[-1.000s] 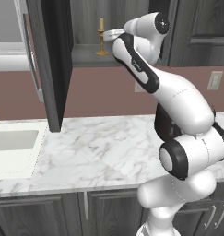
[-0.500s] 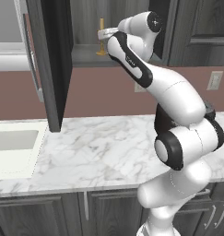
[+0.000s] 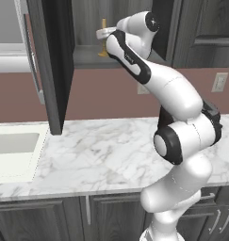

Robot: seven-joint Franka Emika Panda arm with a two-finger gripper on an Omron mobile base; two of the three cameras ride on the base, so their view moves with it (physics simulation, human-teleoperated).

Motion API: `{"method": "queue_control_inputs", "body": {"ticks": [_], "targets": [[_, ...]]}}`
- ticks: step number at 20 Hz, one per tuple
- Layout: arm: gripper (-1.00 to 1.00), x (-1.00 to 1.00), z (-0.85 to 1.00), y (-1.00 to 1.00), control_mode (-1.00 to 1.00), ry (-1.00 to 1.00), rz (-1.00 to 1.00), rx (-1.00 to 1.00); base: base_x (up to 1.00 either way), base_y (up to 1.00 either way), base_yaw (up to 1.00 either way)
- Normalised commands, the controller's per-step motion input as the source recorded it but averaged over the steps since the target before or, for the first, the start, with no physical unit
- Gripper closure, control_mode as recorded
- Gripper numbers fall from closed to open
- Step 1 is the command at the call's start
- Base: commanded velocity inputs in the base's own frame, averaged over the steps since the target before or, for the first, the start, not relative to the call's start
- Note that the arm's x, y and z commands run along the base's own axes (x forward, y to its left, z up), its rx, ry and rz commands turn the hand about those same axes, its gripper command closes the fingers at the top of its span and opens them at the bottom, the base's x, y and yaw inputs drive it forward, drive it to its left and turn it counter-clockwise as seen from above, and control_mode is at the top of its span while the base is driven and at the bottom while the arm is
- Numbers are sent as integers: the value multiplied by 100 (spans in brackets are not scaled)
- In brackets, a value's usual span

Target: Get the candle and the liquor from the cabinet and move them to the dining counter.

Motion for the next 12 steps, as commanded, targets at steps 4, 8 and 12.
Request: {"method": "queue_control_inputs", "body": {"ticks": [4,8,12], "targets": [[-100,34,0,7,-100,0,2,0,0,0,0],[-100,28,0,12,-100,0,2,0,0,0,0],[-100,13,0,15,-100,2,1,0,0,0,0]]}}
